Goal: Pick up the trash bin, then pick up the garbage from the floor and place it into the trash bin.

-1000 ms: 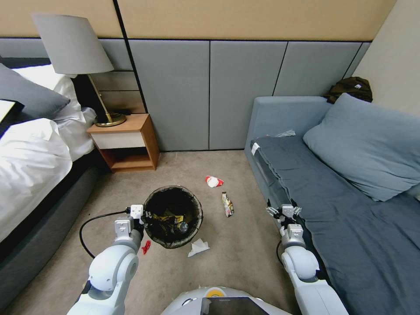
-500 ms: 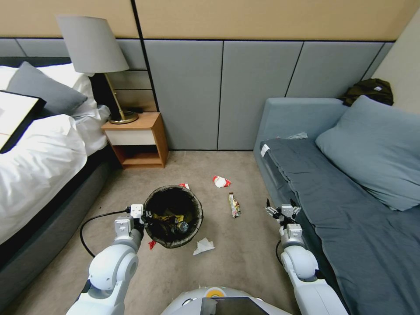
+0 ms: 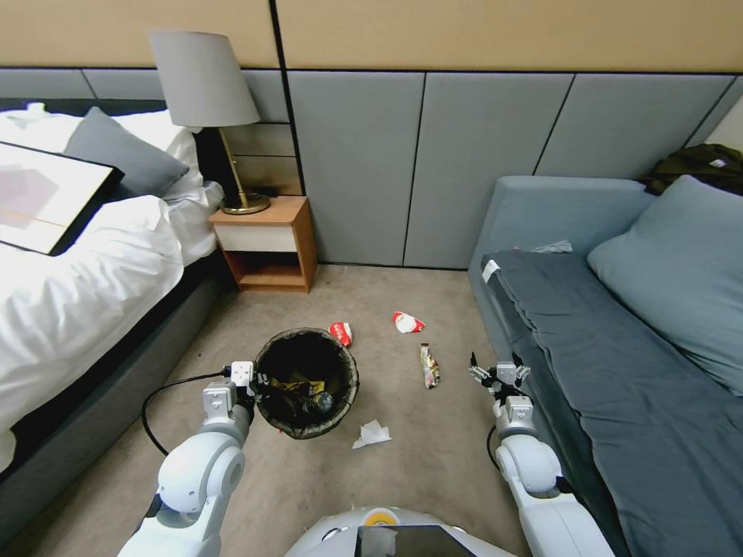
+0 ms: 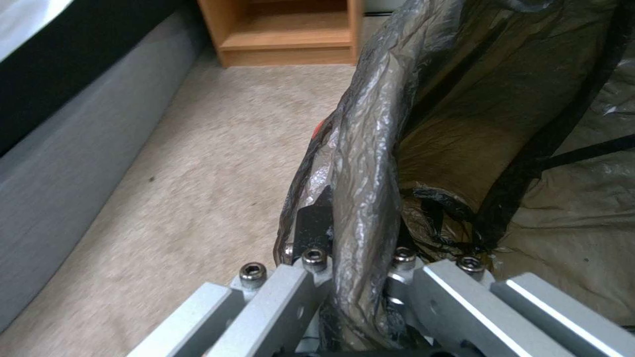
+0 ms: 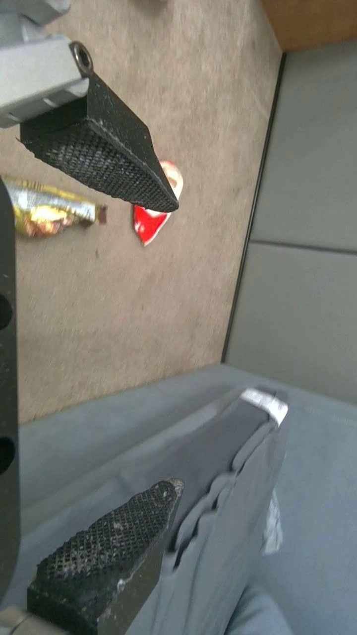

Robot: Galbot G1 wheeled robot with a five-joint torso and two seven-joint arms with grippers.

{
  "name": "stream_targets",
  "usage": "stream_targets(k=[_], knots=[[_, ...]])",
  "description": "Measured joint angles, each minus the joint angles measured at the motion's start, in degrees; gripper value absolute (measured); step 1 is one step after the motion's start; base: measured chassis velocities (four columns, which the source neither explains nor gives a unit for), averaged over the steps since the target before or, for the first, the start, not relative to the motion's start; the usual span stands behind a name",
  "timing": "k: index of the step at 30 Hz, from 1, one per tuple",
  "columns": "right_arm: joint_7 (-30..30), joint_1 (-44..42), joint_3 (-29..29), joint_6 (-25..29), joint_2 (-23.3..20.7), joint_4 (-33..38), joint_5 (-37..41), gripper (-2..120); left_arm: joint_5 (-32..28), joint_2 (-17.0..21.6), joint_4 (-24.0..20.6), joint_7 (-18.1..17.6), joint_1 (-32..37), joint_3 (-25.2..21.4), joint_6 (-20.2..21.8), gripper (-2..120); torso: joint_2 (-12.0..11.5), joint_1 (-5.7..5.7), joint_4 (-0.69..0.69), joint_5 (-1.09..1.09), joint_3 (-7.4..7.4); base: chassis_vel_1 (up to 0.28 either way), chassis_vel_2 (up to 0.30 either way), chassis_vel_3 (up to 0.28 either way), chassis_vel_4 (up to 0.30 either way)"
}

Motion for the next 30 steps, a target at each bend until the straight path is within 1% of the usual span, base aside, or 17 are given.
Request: stream_targets(k=[10, 19, 21, 22, 23, 25, 26, 27, 28, 29, 30], knots=[[0.1, 0.1, -0.3, -0.2, -0.4, 0.0, 0.1, 100, 0.1, -0.2, 0.1, 0.2, 0.0, -0.1, 0.0, 0, 0.0, 0.0, 0.01, 0.0, 0.0, 0.009, 0.011, 0.015, 0.011], [1.0, 0.5, -1.5, -1.2, -2.0, 1.1, 1.3, 100, 0.6, -0.2, 0.4, 0.2, -0.2, -0.5, 0.0, 0, 0.0, 0.0, -0.01, 0.01, 0.0, 0.0, 0.0, 0.0, 0.0], [3.1, 1.3, -3.2, -5.5, -4.4, 2.2, 4.5, 100, 0.9, -0.3, 0.5, 0.1, -0.2, -0.5, 0.0, 0, 0.0, 0.0, -0.02, 0.01, 0.0, 0.0, 0.0, 0.0, 0.0], [4.8, 2.6, -4.9, -9.9, -6.8, 2.6, 8.4, 100, 1.1, -0.3, 0.5, 0.1, -0.1, -0.5, 0.0, 0, 0.0, 0.0, -0.02, 0.0, 0.0, 0.0, 0.0, 0.0, 0.0], [4.8, 2.6, -4.9, -9.9, -6.8, 2.6, 8.4, 100, 1.1, -0.3, 0.5, 0.1, -0.1, -0.5, 0.0, 0, 0.0, 0.0, -0.02, 0.0, 0.0, 0.0, 0.0, 0.0, 0.0], [7.3, 6.4, -8.5, -18.8, -12.4, 1.8, 16.5, 100, 1.4, -0.5, 0.5, 0.0, 0.0, -0.5, 0.0, 0, 0.0, 0.0, 0.01, 0.02, 0.0, 0.0, 0.0, 0.0, 0.0], [8.1, 8.8, -10.4, -23.5, -14.9, 0.9, 20.8, 100, 1.6, -0.6, 0.5, -0.1, 0.1, -0.5, 0.0, 0, 0.0, 0.0, 0.01, -0.01, 0.0, 0.0, 0.0, 0.0, 0.0], [8.1, 8.8, -10.4, -23.5, -14.9, 0.9, 20.8, 100, 1.6, -0.6, 0.5, -0.1, 0.1, -0.5, 0.0, 0, 0.0, 0.0, 0.01, -0.01, 0.0, 0.0, 0.0, 0.0, 0.0], [9.1, 11.5, -12.7, -29.2, -17.1, -0.5, 25.9, 100, 1.6, -0.6, 0.3, -0.1, 0.3, -0.4, 0.0, 0, 0.0, 0.0, 0.01, 0.0, 0.0, 0.0, 0.0, 0.0, 0.0], [9.4, 13.9, -14.8, -33.0, -18.5, -1.7, 29.8, 100, 1.7, -0.7, 0.2, -0.1, 0.4, -0.3, 0.0, 0, 0.0, 0.0, 0.0, 0.02, 0.01, 0.0, 0.0, 0.0, 0.0], [9.3, 16.0, -16.8, -34.9, -19.5, -2.9, 32.2, 100, 1.8, -0.7, 0.1, -0.2, 0.5, -0.3, 0.0, 0, 0.0, 0.0, 0.01, 0.02, 0.01, 0.0, 0.0, 0.0, 0.0]])
